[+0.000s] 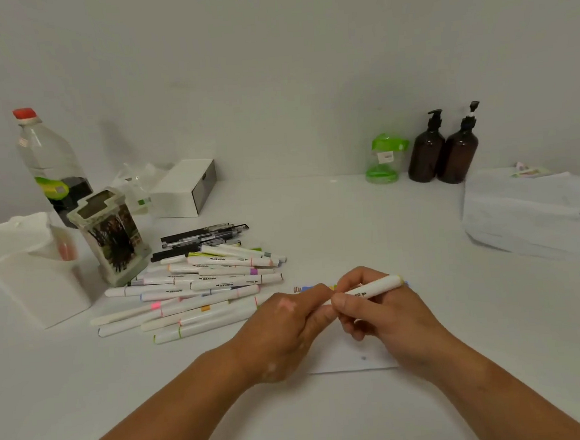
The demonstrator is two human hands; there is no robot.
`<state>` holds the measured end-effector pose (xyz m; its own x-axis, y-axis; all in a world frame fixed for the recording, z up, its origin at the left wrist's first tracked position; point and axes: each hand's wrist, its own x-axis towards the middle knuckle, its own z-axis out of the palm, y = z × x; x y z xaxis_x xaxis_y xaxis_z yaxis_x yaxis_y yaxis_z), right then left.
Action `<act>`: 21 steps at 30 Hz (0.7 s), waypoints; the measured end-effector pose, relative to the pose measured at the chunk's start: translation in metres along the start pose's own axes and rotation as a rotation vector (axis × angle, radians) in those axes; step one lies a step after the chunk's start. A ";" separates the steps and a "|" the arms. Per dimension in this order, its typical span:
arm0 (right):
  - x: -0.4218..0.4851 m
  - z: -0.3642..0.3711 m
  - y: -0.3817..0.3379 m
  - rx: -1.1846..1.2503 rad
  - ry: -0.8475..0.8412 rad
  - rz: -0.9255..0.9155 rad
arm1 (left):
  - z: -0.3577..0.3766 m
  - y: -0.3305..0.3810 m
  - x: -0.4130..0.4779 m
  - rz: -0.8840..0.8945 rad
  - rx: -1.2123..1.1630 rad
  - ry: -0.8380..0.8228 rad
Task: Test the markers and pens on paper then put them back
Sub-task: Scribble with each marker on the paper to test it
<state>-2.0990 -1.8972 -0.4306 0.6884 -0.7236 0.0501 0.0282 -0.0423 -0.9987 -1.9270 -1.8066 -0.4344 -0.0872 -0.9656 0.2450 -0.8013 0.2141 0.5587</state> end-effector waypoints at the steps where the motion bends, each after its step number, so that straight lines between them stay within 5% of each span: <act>1: 0.004 0.001 0.002 -0.002 -0.001 0.001 | 0.002 -0.003 0.005 0.007 0.005 0.014; 8: 0.035 -0.019 0.011 0.133 0.302 -0.030 | 0.008 -0.039 0.013 -0.039 0.243 -0.072; 14: 0.041 -0.020 0.021 0.011 0.166 0.064 | 0.023 -0.043 0.027 -0.008 0.455 -0.044; 21: 0.030 -0.016 0.034 -0.359 0.211 0.023 | 0.025 -0.049 0.028 -0.069 0.435 -0.025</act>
<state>-2.0890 -1.9319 -0.4625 0.5209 -0.8511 0.0653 -0.2659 -0.2345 -0.9351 -1.9046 -1.8483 -0.4749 -0.0344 -0.9798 0.1968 -0.9798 0.0719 0.1866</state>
